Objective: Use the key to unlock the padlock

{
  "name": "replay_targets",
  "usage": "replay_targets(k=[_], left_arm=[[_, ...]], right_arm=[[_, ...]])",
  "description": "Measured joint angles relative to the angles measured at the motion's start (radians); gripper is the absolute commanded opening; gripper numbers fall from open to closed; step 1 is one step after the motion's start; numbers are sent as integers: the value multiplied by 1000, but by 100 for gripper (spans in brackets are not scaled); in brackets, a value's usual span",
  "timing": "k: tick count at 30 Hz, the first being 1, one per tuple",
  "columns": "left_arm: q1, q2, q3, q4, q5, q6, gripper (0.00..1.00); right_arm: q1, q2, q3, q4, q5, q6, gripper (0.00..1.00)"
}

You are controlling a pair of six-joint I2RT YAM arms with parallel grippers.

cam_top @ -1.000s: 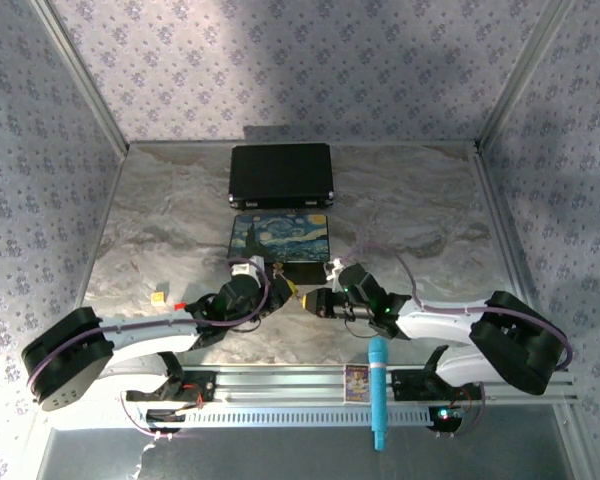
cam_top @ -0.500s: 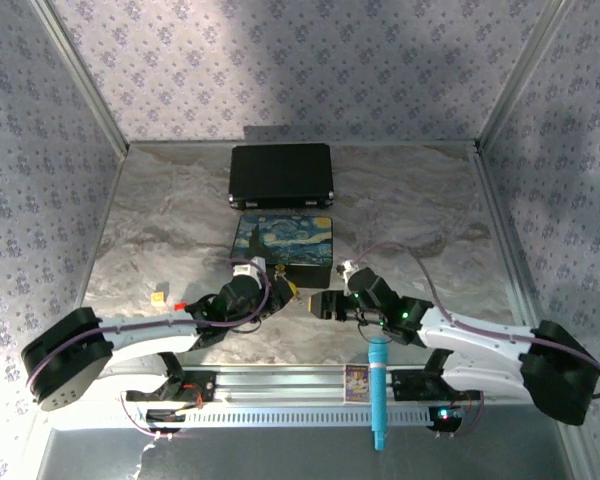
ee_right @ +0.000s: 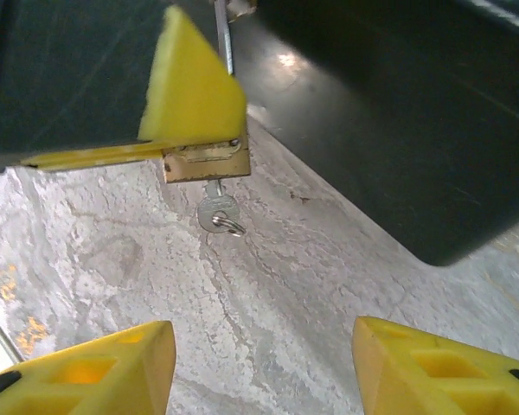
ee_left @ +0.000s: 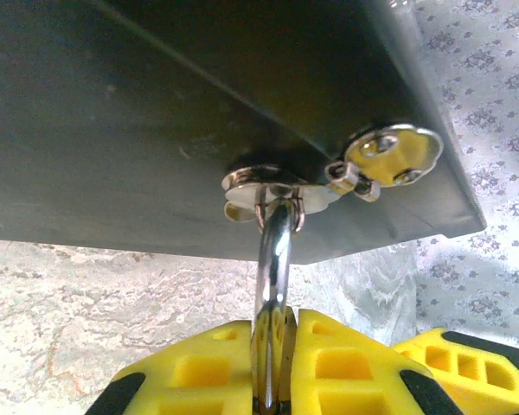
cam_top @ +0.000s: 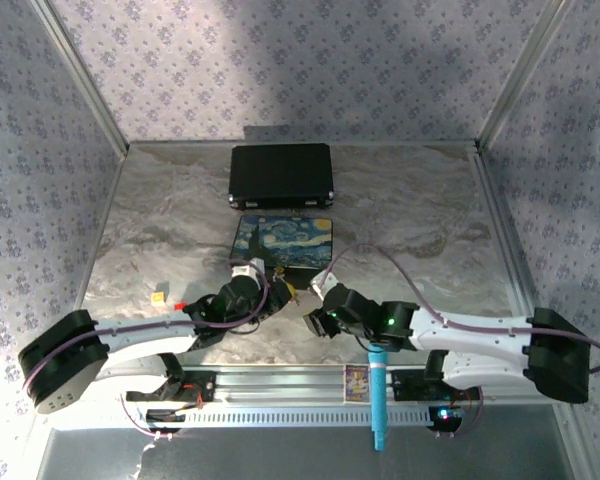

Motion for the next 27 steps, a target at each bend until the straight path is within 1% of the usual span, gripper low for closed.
replay_targets(k=[9,12,16,18,22,23,25,27], left_arm=[[0,-17,0,-22,7,0,0],[0,-18,0,-21,10,0,0],[0,-30,0,-30,11,-3,0],[0,-43,0,-35,11,-4,0],[0,-59,0,-48,7,-4,0],[0,-62,0,-52,6,-4,0],[0,-66,0,-62,7,-5,0],[0,-68,0,-71,11,-7,0]], right_arm=[[7,164,53,132,-4,-130,46],[8,203,74,164,-3,-150,38],[8,245,89,177,0,-171,22],[10,253,89,180,0,-174,16],[8,253,88,192,-3,-176,13],[4,253,86,196,-11,-176,11],[-6,247,69,222,-37,-179,8],[-24,232,41,261,-85,-183,7]])
